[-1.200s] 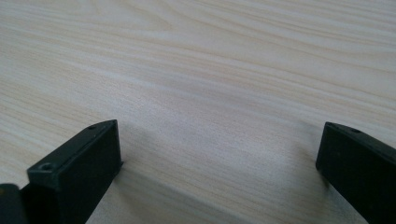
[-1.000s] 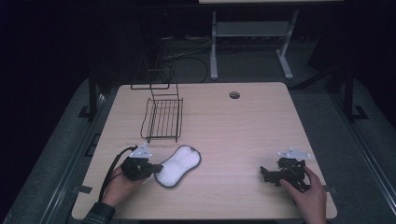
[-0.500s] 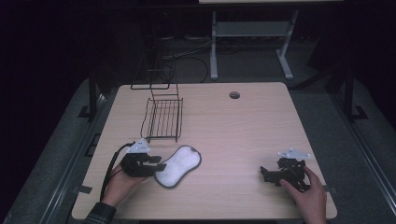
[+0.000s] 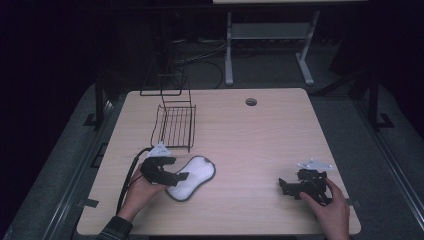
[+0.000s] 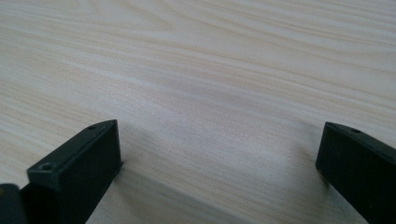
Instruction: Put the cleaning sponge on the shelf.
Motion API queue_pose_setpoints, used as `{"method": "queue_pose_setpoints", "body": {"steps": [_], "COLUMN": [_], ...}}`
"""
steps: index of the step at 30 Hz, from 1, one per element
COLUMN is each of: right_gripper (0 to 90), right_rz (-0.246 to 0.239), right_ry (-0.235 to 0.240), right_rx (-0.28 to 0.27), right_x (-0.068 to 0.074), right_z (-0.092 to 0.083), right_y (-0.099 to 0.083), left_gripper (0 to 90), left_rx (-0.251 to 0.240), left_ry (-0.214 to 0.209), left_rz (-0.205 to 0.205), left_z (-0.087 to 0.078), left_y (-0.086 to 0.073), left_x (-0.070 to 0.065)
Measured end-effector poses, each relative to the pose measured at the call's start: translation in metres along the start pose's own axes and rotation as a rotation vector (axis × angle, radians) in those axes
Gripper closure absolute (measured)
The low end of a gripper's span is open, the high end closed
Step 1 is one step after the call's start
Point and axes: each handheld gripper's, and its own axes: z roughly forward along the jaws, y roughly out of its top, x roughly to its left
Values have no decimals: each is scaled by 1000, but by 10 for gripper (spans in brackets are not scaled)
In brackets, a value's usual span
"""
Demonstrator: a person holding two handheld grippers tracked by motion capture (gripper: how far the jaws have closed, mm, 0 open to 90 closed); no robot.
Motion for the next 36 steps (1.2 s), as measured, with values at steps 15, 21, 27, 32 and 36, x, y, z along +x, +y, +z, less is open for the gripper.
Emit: {"method": "queue_pose_setpoints", "body": {"steps": [15,21,27,32,36], "right_gripper": [0,0,0,0,0], "right_rz": [0,0,0,0,0], "right_ry": [0,0,0,0,0], "right_rx": [0,0,0,0,0], "right_x": [0,0,0,0,0], "right_z": [0,0,0,0,0], "right_y": [0,0,0,0,0], "left_gripper": [130,129,128,127,127], "left_rx": [45,71,92,104,108], "left_ry": [0,-3,-7,-16,-21], "left_rz": [9,15,19,15,24], "left_z": [25,31,36,38,38], "left_y": [1,-1,-3,-4,-5], "left_x": [-6,-8,-8,-7,-7]}}
